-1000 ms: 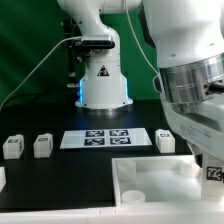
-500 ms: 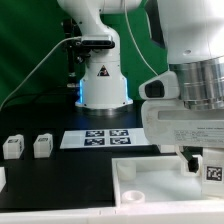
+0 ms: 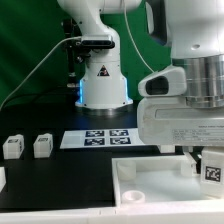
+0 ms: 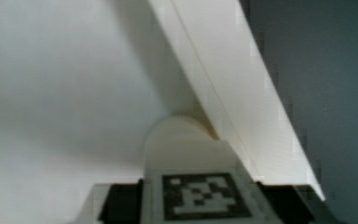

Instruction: Assemble one leg

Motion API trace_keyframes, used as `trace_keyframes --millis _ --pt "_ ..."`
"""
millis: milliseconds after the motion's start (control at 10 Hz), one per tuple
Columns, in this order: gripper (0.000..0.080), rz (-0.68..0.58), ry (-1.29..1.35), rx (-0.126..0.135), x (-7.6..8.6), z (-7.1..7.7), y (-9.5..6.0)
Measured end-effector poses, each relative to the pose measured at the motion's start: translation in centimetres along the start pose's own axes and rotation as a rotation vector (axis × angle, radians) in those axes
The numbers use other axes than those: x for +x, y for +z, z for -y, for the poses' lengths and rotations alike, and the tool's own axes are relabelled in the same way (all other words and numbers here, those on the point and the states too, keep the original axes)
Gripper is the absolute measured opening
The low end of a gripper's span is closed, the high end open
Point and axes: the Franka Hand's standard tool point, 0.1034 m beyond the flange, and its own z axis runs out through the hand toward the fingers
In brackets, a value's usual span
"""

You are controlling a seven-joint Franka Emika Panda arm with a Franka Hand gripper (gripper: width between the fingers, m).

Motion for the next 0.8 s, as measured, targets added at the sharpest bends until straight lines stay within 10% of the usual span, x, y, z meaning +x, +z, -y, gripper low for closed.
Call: trace_keyframes --millis 800 --pt "0.0275 0.09 1.347 0.088 0.55 0.33 0.36"
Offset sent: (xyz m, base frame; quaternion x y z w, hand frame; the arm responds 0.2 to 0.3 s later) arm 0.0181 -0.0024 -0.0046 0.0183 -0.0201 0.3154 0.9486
